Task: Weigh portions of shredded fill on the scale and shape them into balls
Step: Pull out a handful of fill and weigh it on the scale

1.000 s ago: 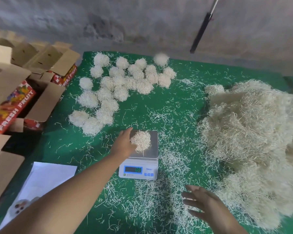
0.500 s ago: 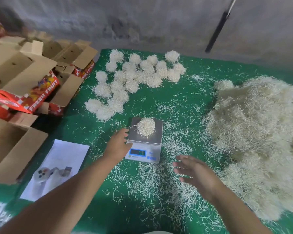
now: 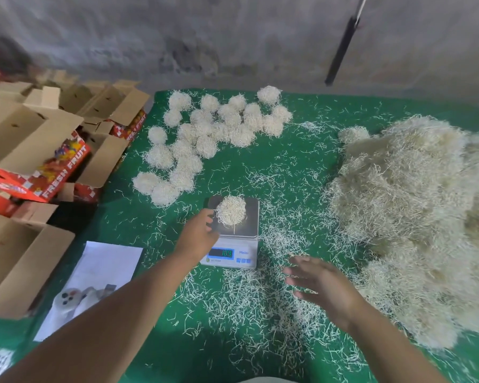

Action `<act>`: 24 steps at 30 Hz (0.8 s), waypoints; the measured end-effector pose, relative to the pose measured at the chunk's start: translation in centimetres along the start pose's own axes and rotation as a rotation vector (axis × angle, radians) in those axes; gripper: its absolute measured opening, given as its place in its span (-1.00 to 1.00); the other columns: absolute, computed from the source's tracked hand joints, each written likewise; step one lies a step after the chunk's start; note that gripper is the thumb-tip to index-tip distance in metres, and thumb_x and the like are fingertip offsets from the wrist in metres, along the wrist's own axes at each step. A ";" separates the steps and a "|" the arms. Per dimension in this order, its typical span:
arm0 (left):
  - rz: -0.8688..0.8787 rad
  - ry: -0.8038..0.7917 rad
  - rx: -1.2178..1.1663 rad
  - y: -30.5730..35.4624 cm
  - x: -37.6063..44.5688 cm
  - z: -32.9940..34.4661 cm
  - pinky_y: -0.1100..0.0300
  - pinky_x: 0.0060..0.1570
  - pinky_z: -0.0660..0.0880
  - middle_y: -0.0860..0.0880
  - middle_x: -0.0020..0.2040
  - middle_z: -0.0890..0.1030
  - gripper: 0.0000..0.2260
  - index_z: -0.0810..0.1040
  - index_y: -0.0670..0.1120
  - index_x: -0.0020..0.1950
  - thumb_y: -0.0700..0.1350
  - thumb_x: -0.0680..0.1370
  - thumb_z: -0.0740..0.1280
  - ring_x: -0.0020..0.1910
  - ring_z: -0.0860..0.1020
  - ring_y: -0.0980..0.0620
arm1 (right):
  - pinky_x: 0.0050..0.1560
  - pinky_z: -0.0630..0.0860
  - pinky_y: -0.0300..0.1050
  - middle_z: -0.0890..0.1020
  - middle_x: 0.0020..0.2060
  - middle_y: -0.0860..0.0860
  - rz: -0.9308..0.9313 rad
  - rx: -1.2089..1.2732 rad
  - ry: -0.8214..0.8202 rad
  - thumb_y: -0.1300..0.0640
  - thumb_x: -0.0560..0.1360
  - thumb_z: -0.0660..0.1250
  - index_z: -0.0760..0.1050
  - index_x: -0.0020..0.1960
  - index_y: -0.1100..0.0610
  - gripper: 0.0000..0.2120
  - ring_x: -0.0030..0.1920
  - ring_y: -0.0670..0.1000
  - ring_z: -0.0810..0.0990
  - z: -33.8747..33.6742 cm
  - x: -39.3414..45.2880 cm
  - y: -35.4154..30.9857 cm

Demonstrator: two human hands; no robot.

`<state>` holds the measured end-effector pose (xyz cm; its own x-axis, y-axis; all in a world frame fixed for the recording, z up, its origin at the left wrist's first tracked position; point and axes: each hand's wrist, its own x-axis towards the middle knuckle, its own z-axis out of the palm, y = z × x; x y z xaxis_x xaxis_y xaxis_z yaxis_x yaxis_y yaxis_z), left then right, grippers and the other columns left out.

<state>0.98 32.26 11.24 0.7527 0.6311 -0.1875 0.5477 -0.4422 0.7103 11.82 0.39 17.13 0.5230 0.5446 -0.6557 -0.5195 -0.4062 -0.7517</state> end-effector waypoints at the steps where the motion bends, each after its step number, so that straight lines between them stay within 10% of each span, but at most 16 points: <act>1: 0.002 0.006 -0.002 0.0 0.3 0.1 0.10 0.14 0.53 -0.05 0.35 0.54 -0.42 0.38 -0.01 0.54 -0.07 0.55 0.49 0.19 0.58 0.01 | 0.37 0.56 0.21 0.75 0.16 0.00 0.003 0.004 0.008 -0.01 0.70 0.30 0.55 0.39 0.04 -0.70 0.17 0.06 0.74 -0.1 0.0 0.1; 6: -0.041 -0.007 0.023 0.2 2.9 0.9 -0.09 0.52 0.20 -0.06 0.62 0.13 0.10 -0.06 0.14 0.69 0.17 0.39 0.63 0.60 0.18 -0.09 | 0.27 0.62 0.11 0.76 0.15 -0.02 0.022 -0.015 0.046 -0.01 0.72 0.25 0.54 0.39 0.02 -0.71 0.15 0.04 0.74 -0.2 -0.1 0.8; 13: -0.057 -0.167 0.213 1.1 8.0 2.9 -0.37 0.50 0.18 -0.09 0.68 -0.10 0.17 -0.20 0.31 0.65 0.16 0.37 0.64 0.64 0.00 -0.33 | 0.23 0.61 0.07 0.75 0.16 -0.05 0.084 0.018 0.120 -0.05 0.69 0.27 0.54 0.37 0.04 -0.68 0.15 0.00 0.74 -0.5 -0.8 2.0; 19: -0.018 -0.250 0.367 1.1 10.0 6.7 -0.21 0.43 0.40 -0.18 0.60 0.22 -0.06 0.04 0.29 0.67 0.03 0.47 0.58 0.52 0.32 -0.27 | 0.30 0.61 0.20 0.76 0.16 0.01 0.184 0.127 0.213 -0.08 0.53 0.40 0.57 0.35 0.06 -0.56 0.16 0.09 0.75 -0.9 -1.3 4.3; 24: 0.044 -0.174 0.340 1.6 8.4 7.8 0.31 -0.18 0.38 -0.06 0.39 0.50 -0.39 0.37 0.13 0.53 -0.10 0.53 0.51 0.04 0.50 0.07 | 0.27 0.56 0.21 0.75 0.14 0.05 0.337 0.227 0.206 -0.02 0.47 0.41 0.53 0.39 0.14 -0.48 0.14 0.13 0.69 -0.7 -0.6 4.8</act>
<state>11.01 31.86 5.53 0.8129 0.5022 -0.2950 0.5815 -0.6708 0.4603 9.47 -2.39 13.86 0.4105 0.2432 -0.8788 -0.8068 -0.3521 -0.4743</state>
